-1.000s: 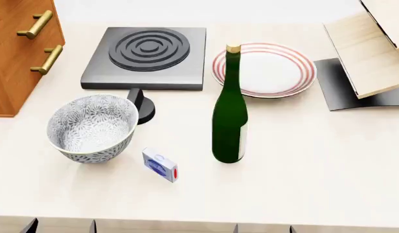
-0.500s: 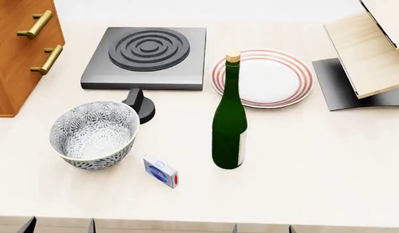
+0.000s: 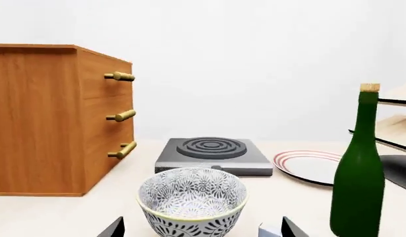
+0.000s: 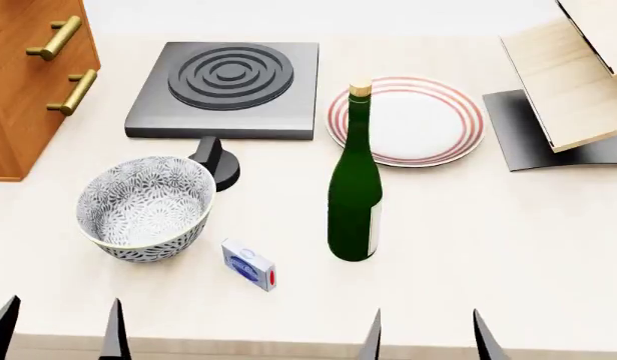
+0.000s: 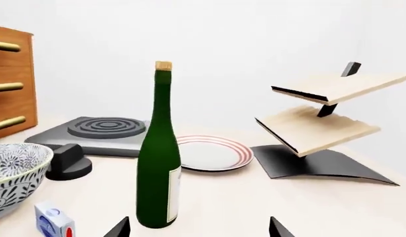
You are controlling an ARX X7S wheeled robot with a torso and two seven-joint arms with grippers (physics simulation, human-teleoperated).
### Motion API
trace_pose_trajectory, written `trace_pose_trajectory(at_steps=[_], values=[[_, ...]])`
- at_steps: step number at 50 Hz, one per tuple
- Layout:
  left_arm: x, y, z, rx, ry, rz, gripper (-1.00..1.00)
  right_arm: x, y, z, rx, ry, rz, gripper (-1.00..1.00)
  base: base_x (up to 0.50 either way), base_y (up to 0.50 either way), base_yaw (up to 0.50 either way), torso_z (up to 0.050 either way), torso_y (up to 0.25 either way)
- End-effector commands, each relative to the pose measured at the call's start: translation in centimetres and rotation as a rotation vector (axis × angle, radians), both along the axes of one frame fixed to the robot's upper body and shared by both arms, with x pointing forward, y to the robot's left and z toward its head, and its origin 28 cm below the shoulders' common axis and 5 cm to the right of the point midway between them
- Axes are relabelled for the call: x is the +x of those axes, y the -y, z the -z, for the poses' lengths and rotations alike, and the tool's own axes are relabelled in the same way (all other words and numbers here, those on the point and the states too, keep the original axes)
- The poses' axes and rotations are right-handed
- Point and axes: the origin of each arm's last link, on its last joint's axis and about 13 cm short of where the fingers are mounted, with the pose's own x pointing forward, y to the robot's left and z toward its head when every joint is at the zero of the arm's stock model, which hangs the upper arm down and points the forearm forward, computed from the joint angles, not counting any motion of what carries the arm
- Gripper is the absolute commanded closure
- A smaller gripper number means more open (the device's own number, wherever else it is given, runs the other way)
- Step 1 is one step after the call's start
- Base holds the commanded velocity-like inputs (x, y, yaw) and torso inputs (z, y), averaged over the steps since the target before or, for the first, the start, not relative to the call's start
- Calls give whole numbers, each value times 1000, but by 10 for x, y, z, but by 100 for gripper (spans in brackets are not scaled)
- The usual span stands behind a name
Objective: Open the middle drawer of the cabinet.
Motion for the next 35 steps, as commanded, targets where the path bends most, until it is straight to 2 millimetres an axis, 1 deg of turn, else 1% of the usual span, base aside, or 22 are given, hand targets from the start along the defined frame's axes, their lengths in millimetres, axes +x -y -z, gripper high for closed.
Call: trace_pose_trajectory(at_steps=[1, 9, 13, 17, 21, 27, 30, 35], values=[[-7, -2, -44, -29, 113, 0, -100, -11, -1, -46, -34, 132, 17, -100, 0, 0, 0, 0, 0], [-9, -3, -79, -50, 203, -9, -100, -16, -3, -82, -48, 230, 13, -100, 0, 0, 0, 0, 0], [-10, -1, -95, -48, 256, -3, -100, -18, -5, -96, -50, 278, 7, -100, 0, 0, 0, 0, 0], [-11, -1, -106, -53, 291, -2, -100, -20, -6, -109, -53, 323, 3, -100, 0, 0, 0, 0, 0], [-16, 1, -123, -68, 342, 9, -100, -24, -6, -122, -65, 377, -2, -100, 0, 0, 0, 0, 0], [-21, 0, -134, -79, 384, 7, -100, -30, -7, -130, -84, 421, 1, -100, 0, 0, 0, 0, 0], [-27, -1, -142, -91, 411, 7, -100, -36, -10, -133, -93, 460, -2, -100, 0, 0, 0, 0, 0], [-30, -3, -144, -92, 434, -3, -100, -40, -13, -134, -105, 489, -12, -100, 0, 0, 0, 0, 0]])
